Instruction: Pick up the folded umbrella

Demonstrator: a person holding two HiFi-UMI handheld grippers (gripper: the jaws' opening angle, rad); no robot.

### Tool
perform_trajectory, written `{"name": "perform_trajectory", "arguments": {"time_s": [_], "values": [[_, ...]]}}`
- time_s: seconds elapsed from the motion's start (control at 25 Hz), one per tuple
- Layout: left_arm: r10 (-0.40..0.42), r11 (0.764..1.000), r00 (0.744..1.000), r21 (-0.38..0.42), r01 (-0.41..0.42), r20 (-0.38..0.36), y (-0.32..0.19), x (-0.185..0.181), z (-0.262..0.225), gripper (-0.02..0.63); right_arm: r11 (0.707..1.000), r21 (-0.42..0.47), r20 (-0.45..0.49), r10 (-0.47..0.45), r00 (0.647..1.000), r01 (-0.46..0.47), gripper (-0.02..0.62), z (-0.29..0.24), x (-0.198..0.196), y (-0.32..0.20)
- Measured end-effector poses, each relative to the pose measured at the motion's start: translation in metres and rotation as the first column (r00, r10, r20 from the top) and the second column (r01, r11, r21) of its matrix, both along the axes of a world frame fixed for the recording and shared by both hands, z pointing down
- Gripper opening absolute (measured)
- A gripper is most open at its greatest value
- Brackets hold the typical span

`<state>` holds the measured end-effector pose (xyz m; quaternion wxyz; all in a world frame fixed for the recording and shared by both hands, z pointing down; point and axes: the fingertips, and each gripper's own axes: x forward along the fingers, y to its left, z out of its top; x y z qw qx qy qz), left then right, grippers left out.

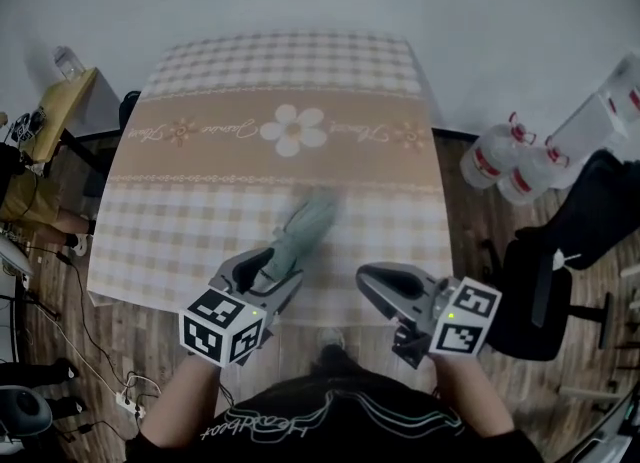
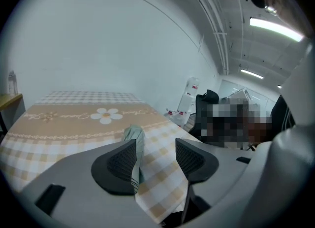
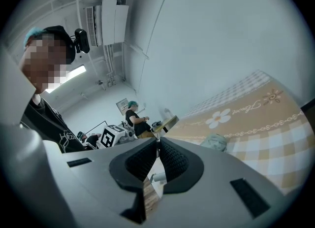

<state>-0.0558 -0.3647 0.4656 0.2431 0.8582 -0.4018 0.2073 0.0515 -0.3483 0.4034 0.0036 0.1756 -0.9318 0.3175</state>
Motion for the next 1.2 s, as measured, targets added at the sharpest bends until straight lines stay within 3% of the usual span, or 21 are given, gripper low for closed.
{"name": "perform_trajectory", "arguments": {"time_s": [0.36,0.56,0.84,0.96,1.2], "values": [[-0.012,0.993,0.979,-0.112,0.036,0.206,-0.046,-0.007,0.075,0.307,0.998,-0.066,0.007,-0.016,1.0,0.016,0.012,0.029,0.016,-0.044],[0.029,0.986,0.947,-0.164,0.026,0.321,-0.058,-0.01,0.111,0.313,0.995,-0.094,0.005,-0.016,1.0,0.016,0.012,0.041,0.027,-0.063],[0.095,0.97,0.9,-0.241,0.011,0.425,-0.065,-0.007,0.148,0.325,0.991,-0.134,0.008,-0.022,1.0,0.023,0.012,0.054,0.036,-0.081],[0.123,0.957,0.888,-0.291,0.012,0.443,-0.062,-0.006,0.164,0.325,0.989,-0.145,0.02,-0.016,1.0,0.018,0.012,0.059,0.038,-0.089],[0.157,0.939,0.897,-0.345,-0.005,0.412,-0.062,-0.005,0.176,0.325,0.99,-0.138,0.031,-0.011,0.999,0.015,0.012,0.055,0.04,-0.103]]}}
